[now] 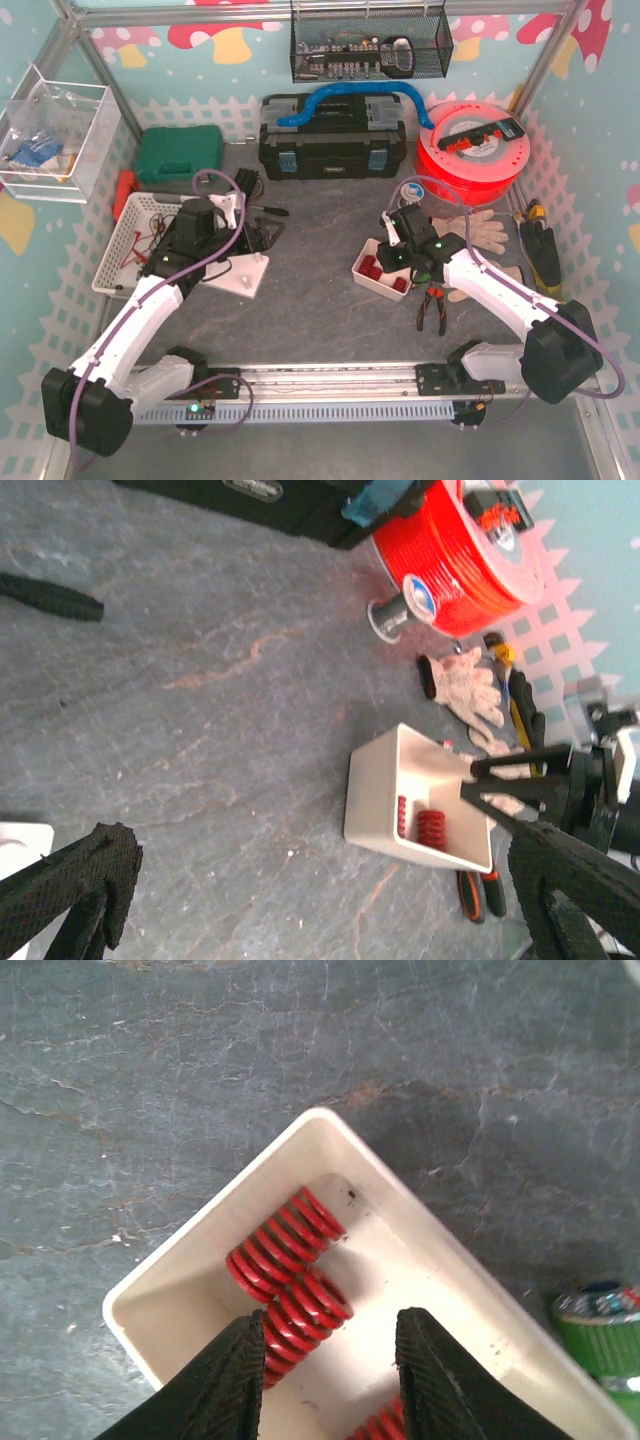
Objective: Install the large spring
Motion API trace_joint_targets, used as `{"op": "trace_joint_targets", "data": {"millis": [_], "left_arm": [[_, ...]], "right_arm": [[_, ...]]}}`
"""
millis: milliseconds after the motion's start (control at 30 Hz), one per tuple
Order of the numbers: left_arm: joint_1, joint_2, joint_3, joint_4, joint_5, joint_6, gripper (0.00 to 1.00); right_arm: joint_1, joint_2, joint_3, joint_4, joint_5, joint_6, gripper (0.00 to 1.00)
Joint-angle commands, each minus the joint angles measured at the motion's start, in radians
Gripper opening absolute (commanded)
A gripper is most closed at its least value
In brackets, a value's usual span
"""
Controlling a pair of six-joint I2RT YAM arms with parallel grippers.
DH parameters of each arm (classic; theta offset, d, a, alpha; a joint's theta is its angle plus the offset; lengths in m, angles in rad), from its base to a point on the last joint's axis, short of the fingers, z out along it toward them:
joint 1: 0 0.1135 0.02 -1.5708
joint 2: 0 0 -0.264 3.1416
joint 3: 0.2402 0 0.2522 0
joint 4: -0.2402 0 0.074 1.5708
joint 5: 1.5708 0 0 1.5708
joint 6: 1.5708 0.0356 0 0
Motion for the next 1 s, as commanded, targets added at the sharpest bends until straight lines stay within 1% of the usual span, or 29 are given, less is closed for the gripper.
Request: {"op": "trace_joint_targets", "data": {"millis": [0,67,167,300,400,500,567,667,733,800,967], "left_arm": [[-0.006,0.004,0.077,-0.084,-0.099,-0.052,0.99],[-0.007,0.004,0.072,-0.084,-0.126,-0.066,0.99],[-0.006,-0.002,0.063,-0.084,-0.146,-0.082,0.99],[-0.009,-0.004,0.072,-0.081,-0.156,-0.054,0.99],[-0.019,-0.021,0.072,-0.082,-0.174,-0.047,0.99],[-0.019,-0.040,0.068,-0.092,-0.179,-0.070,0.99],[-0.019,-0.046,0.063,-0.094,-0.181,-0.087,0.99],[-0.020,-0.028,0.067,-0.094,-0.166,-0.073,0.99],[-0.027,-0.022,0.075,-0.099,-0.184,-0.057,0.99],[-0.027,-0.041,0.073,-0.100,-0.198,-0.077,0.99],[-0.027,-0.059,0.047,-0.097,-0.207,-0.081,0.99]], "right_arm": [[-0.005,-0.028,-0.003,-0.036,-0.052,0.180,0.39],[-0.006,-0.033,-0.051,-0.015,-0.072,0.220,0.40],[-0.006,-0.012,-0.050,-0.076,-0.060,0.330,0.38],[-0.004,-0.006,-0.027,-0.125,-0.038,0.545,0.44],[0.000,-0.004,-0.022,-0.162,0.000,0.733,0.43],[0.020,0.009,-0.005,-0.211,0.041,0.857,0.43],[0.035,0.025,0.011,-0.240,0.061,0.911,0.44],[0.058,0.082,0.052,-0.276,0.092,0.937,0.46],[0.063,0.151,0.096,-0.351,0.122,0.986,0.46],[0.064,0.247,0.160,-0.415,0.146,1.023,0.46],[0.069,0.403,0.285,-0.519,0.188,1.050,0.46]]}}
